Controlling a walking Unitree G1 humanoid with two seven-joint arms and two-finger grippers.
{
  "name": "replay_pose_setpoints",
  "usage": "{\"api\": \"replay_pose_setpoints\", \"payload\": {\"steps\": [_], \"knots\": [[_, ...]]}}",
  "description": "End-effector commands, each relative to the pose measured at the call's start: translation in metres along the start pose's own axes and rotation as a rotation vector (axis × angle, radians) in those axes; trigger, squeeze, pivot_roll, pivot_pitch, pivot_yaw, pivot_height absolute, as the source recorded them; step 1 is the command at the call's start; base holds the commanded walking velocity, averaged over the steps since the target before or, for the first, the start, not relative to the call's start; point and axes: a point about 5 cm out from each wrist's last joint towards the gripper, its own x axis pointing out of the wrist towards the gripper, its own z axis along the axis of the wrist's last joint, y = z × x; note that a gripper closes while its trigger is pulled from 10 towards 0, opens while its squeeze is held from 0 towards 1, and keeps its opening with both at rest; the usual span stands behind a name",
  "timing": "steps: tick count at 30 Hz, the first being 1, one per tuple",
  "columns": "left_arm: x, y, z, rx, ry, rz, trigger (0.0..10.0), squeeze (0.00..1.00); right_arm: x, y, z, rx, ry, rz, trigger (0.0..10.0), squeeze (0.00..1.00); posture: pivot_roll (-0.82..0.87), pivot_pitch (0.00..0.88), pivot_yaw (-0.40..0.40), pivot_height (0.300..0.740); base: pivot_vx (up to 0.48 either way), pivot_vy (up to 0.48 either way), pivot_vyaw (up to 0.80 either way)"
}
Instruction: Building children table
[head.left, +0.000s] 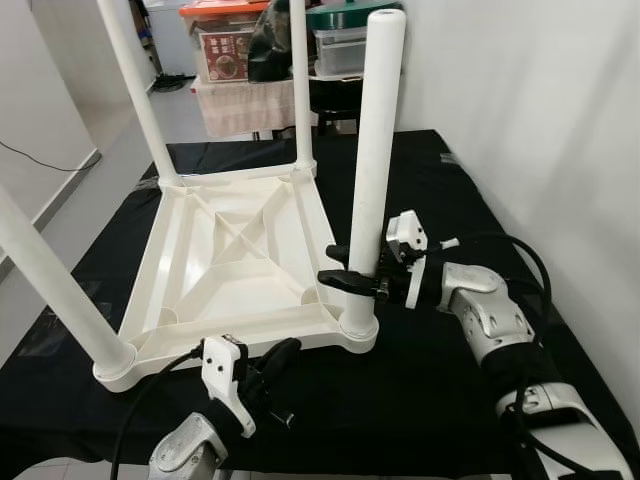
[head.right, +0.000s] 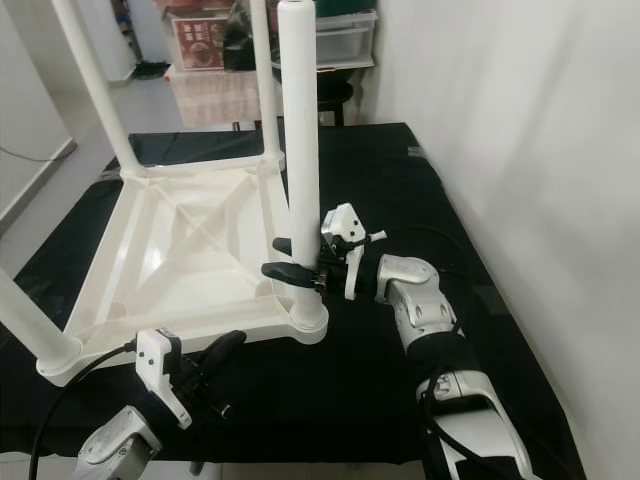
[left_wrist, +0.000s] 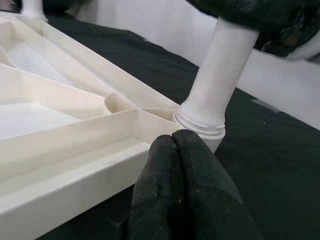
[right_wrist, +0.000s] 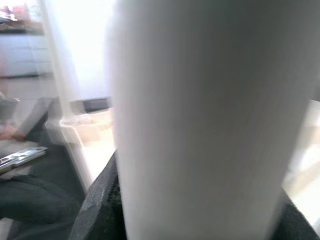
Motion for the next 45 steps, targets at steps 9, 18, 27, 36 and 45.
{"api": "replay_pose_setpoints", "payload": {"steps": [9,18,27,36,45], "knots": [[-0.006,0.004,0.001,0.014,0.009,0.005,10.0,0.0,0.022,0.071,-0.069,0.231,0.127,-0.423,0.0,0.0,0.01,0.0,0.017,0.74,0.0,0.0,0.0],[-0.004,0.004,0.002,0.02,0.001,0.016,10.0,0.0,0.024,0.045,-0.056,0.225,0.121,-0.426,10.0,1.0,0.01,0.0,0.02,0.74,0.0,0.0,0.0],[-0.001,0.003,0.001,0.009,0.003,0.005,10.0,0.0,0.025,0.033,-0.005,0.076,0.005,0.037,10.0,0.0,0.01,0.0,0.018,0.74,0.0,0.0,0.0],[0.001,0.003,0.0,0.008,0.003,0.005,10.0,0.0,0.025,0.008,0.013,-0.02,0.031,0.194,10.0,0.0,0.02,0.0,0.01,0.74,0.0,0.0,0.0],[0.002,0.002,-0.002,0.002,0.002,0.005,10.0,0.0,0.018,-0.003,0.012,0.037,0.049,0.253,0.0,0.0,0.02,0.0,0.008,0.74,0.0,0.0,0.0]]}}
